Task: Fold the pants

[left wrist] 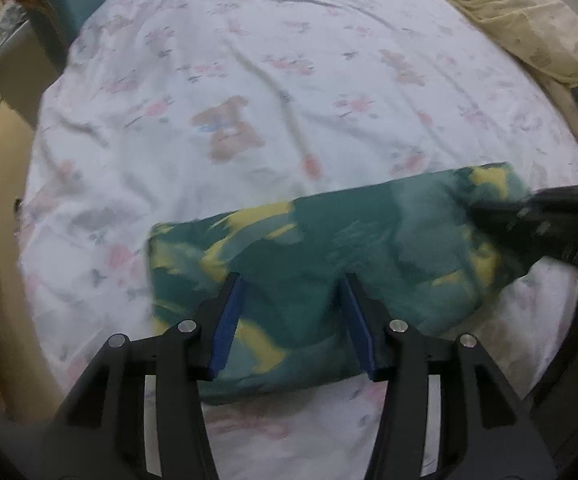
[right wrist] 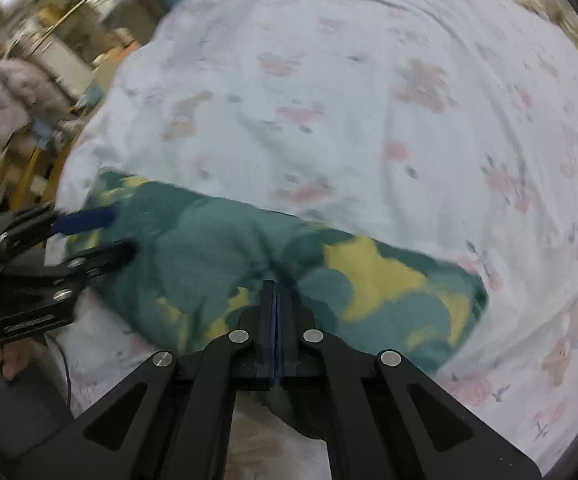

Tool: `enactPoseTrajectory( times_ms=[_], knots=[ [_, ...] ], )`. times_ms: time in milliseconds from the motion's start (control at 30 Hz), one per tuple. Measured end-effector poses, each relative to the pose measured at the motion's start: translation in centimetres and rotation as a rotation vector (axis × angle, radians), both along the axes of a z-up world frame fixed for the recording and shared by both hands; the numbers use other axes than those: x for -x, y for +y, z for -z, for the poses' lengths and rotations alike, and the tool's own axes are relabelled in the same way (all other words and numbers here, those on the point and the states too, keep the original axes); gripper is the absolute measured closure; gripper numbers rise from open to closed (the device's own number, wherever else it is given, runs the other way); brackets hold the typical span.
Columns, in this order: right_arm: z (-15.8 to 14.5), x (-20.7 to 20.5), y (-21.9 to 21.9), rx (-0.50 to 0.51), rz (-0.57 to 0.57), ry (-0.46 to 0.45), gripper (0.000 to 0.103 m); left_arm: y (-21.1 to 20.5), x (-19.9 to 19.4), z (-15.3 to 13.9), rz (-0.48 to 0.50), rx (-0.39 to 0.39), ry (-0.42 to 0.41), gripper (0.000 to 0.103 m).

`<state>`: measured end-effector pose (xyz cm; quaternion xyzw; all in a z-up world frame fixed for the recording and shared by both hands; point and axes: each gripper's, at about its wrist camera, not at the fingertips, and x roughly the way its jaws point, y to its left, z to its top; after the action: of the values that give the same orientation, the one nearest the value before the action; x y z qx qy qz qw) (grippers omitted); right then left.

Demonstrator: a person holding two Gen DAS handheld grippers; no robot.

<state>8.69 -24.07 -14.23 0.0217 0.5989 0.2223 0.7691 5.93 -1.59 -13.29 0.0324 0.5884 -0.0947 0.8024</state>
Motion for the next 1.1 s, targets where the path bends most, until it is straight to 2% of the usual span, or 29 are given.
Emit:
enactPoseTrajectory(
  times_ms=[100, 133, 200, 233, 300, 333, 400, 467, 500, 533, 567, 633, 733, 800, 867, 900, 933, 1000, 1033, 1067, 1100],
  knots=[
    [0.6, -0.4, -2.9, 0.091, 0.105, 0.033, 0.103, 2.5, 0.0, 1.2, -0.112, -0.099, 0.045, 0.055],
    [1.5, -0.4, -3.8, 0.100, 0.145, 0.080, 0.103, 3.9, -0.1, 1.8, -0.165, -0.099, 0.080, 0.055],
    [2.2, -0.5, -5.2, 0.107, 0.182, 0.126, 0.103, 5.7, -0.3, 2.3, -0.232, -0.038, 0.133, 0.055],
    [2.3, -0.5, -6.0, 0.124, 0.205, 0.138, 0.103, 6.1, -0.4, 2.2, -0.246, -0.045, 0.131, 0.055],
    [2.1, -0.5, -7.7, 0.151, 0.266, 0.154, 0.103, 6.7, -0.3, 1.7, -0.268, -0.106, 0.107, 0.055],
    [1.8, -0.5, -8.9, 0.115, 0.324, 0.165, 0.102, 7.3, -0.4, 1.4, -0.302, -0.100, 0.099, 0.056],
    [0.5, -0.3, -10.5, -0.007, 0.394, 0.155, 0.101, 8.9, -0.5, 0.6, -0.389, -0.012, 0.097, 0.053],
    [-1.2, 0.0, -11.4, -0.120, 0.434, 0.108, 0.091, 9.9, -0.4, -0.1, -0.447, 0.042, 0.073, 0.036],
    [-1.6, 0.2, -11.5, -0.149, 0.436, 0.099, 0.088, 10.2, -0.4, -0.4, -0.475, 0.072, 0.057, 0.024],
    [-1.7, 0.3, -11.5, -0.180, 0.434, 0.100, 0.075, 10.2, -0.5, -0.4, -0.481, 0.093, 0.055, 0.020],
    [-1.6, 0.3, -11.4, -0.211, 0.433, 0.114, 0.051, 10.0, -0.7, -0.2, -0.477, 0.118, 0.065, 0.020],
    [-0.6, 0.2, -11.3, -0.238, 0.437, 0.152, 0.033, 9.1, -1.1, 0.9, -0.450, 0.174, 0.114, 0.020],
    [1.5, 0.1, -10.1, -0.225, 0.425, 0.231, 0.033, 7.8, -1.5, 2.1, -0.400, 0.178, 0.167, 0.020],
    [2.9, -0.4, -8.3, -0.214, 0.402, 0.284, 0.033, 7.1, -1.7, 2.4, -0.371, 0.164, 0.165, 0.020],
    [4.0, -0.2, -7.6, -0.206, 0.381, 0.312, 0.033, 6.6, -1.9, 2.4, -0.347, 0.207, 0.168, 0.022],
    [4.2, -0.2, -7.2, -0.190, 0.367, 0.302, 0.032, 6.4, -2.0, 2.4, -0.337, 0.240, 0.186, 0.033],
    [4.1, -0.3, -6.7, -0.176, 0.345, 0.284, 0.034, 6.4, -1.9, 2.3, -0.329, 0.276, 0.195, 0.053],
    [3.7, -0.4, -5.8, -0.196, 0.312, 0.267, 0.048, 5.9, -1.8, 2.0, -0.308, 0.328, 0.207, 0.067],
    [3.7, -0.3, -5.6, -0.221, 0.317, 0.270, 0.059, 5.7, -1.7, 1.8, -0.288, 0.336, 0.204, 0.078],
    [4.0, -0.4, -5.0, -0.242, 0.310, 0.274, 0.071, 5.3, -1.7, 1.7, -0.260, 0.332, 0.203, 0.082],
    [3.6, -0.4, -4.9, -0.244, 0.292, 0.266, 0.078, 5.1, -1.7, 1.6, -0.239, 0.326, 0.200, 0.094]
  ],
)
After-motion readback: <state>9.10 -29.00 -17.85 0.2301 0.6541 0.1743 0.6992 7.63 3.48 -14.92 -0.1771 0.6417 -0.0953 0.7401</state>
